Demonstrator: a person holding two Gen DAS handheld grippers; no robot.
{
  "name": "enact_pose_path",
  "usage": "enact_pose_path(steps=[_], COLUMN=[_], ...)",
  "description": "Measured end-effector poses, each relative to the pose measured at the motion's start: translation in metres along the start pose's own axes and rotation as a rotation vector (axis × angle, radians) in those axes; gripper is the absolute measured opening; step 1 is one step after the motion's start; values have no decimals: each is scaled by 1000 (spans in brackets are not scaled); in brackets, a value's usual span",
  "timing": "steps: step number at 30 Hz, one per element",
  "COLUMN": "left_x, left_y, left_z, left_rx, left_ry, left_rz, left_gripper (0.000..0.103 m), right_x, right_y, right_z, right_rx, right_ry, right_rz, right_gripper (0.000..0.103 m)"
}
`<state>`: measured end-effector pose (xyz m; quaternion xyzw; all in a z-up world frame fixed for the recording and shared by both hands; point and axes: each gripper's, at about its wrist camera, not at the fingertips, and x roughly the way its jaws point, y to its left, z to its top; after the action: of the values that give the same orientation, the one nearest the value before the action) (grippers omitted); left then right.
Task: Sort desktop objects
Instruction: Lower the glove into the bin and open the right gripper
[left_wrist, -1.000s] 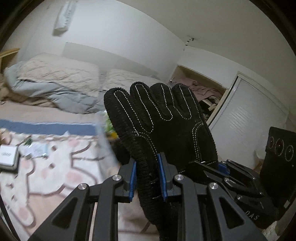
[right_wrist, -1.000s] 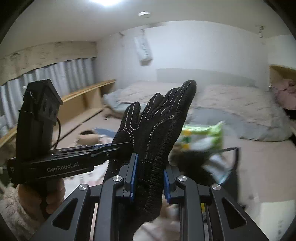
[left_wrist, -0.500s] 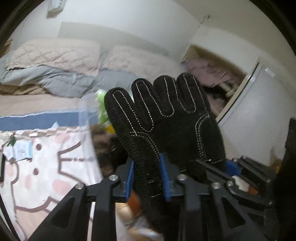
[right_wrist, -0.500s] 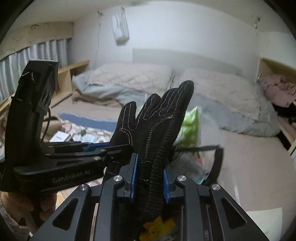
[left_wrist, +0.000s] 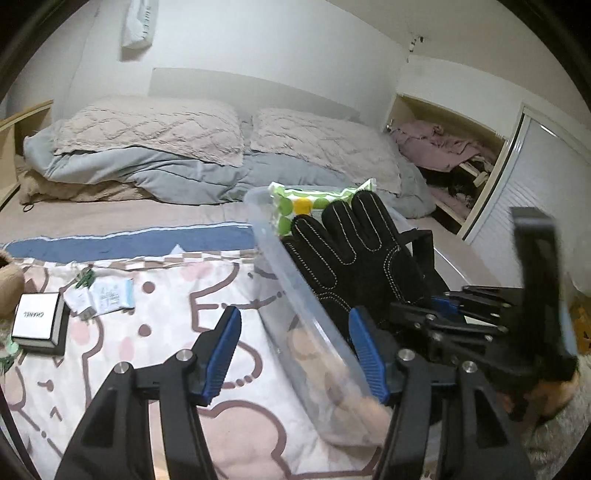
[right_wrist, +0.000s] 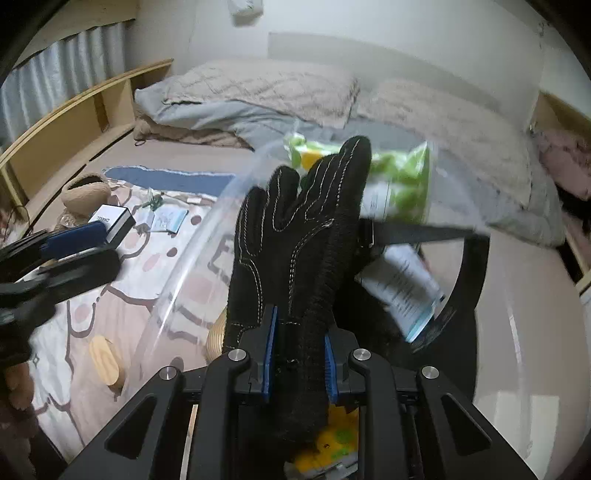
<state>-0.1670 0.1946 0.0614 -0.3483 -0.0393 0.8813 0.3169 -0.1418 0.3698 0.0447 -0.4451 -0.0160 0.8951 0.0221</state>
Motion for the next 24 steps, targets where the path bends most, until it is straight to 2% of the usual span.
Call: enact_pose_path(steps=[9,11,14,15,16,17,20,24], left_x=[-20,-23,-28,-30,-31,-34,-40,-52], left_y=[18,21,25,25,25,26,28,36], left_z=[-23,-28,-34,-35,-36,-37,-36,-34], left_rx=[-27,-33,-26,-19,-12,-7,0,-9], left_ry=[10,13,6,4,1,-6,-18,-42], left_rz=[-7,-7,6,16,24,32,41,49], left_gripper=[61,61,61,66,70,73,74,81], right_x=[21,17,3,-3,-10,-16,-34,-62], right_y=[-4,-10,-22,-25,-27,-27,-28,-23], right_z=[5,7,5,4,3,3,5,4], right_rx=[56,76,135,156,173,181,209,212], right_ry=[109,100,40,10,-30,-69,-147,-242], right_rz=[-4,5,20,24,17,7,23,29], right_gripper=[23,25,41,56,64,65,67,81])
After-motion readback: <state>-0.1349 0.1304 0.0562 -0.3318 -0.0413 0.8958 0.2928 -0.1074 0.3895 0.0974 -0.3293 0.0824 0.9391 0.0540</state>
